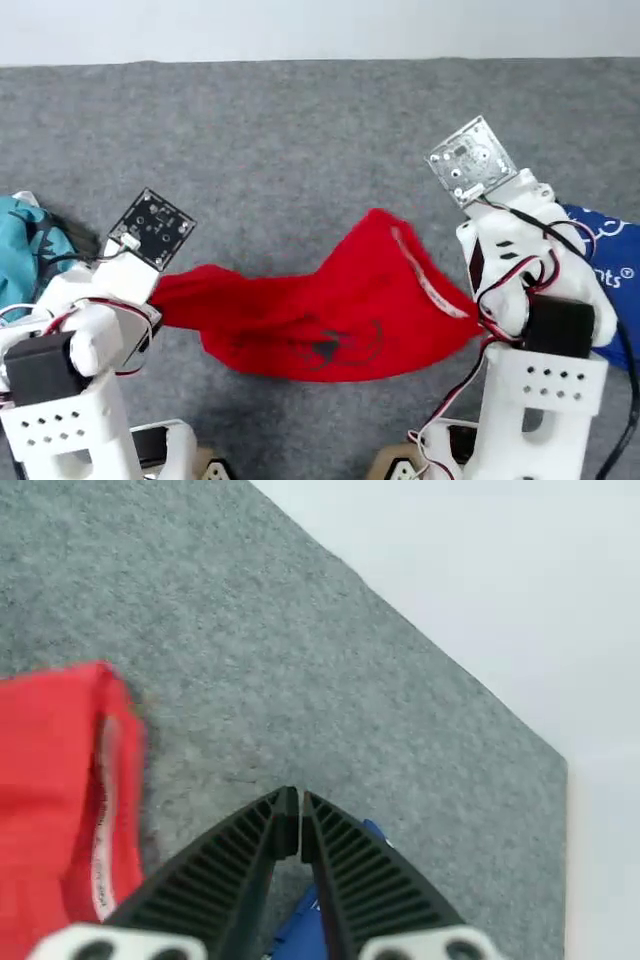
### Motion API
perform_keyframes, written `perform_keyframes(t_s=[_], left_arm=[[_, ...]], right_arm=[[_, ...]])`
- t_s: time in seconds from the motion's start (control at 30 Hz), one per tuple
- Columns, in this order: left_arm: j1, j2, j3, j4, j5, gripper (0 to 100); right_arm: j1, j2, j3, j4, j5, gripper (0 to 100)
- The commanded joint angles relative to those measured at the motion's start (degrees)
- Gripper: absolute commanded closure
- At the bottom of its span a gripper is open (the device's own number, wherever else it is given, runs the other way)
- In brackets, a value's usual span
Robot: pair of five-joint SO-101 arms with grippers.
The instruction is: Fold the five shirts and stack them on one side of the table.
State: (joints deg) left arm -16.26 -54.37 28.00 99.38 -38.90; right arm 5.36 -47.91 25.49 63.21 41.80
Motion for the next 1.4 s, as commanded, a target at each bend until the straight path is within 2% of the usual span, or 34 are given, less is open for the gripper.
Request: perform_keyframes(t_s=[0.0, 0.23, 0.43, 0.6, 0.8, 1.0, 1.37], left_arm=[[-0.7, -0.3, -1.1, 1.1, -2.0, 80], [-0.7, 1.0, 0.7, 0.3, -2.5, 80], [-0.8, 3.4, 0.7, 0.2, 0.0, 79], [-0.7, 7.3, 0.5, 0.2, 2.8, 77], [-0.7, 15.6, 0.6, 0.6, 7.1, 77], [-0.8, 23.7, 0.3, 1.1, 15.0, 78], [-0.7, 25.5, -1.6, 1.1, 25.2, 78]], right_arm=[[1.9, -0.1, 0.9, -3.1, 0.8, 98.8], [2.0, -0.1, 4.5, -3.8, 0.7, 98.8], [-2.2, 0.0, 10.6, -3.4, -0.1, 98.7], [-4.2, 5.3, 11.0, -3.2, -8.7, 95.7], [-6.3, 18.6, -0.7, 4.9, -17.8, 95.7], [-12.7, 30.2, -16.5, 16.5, -25.4, 95.3], [-17.8, 46.7, -32.1, 31.8, -38.9, 95.4]])
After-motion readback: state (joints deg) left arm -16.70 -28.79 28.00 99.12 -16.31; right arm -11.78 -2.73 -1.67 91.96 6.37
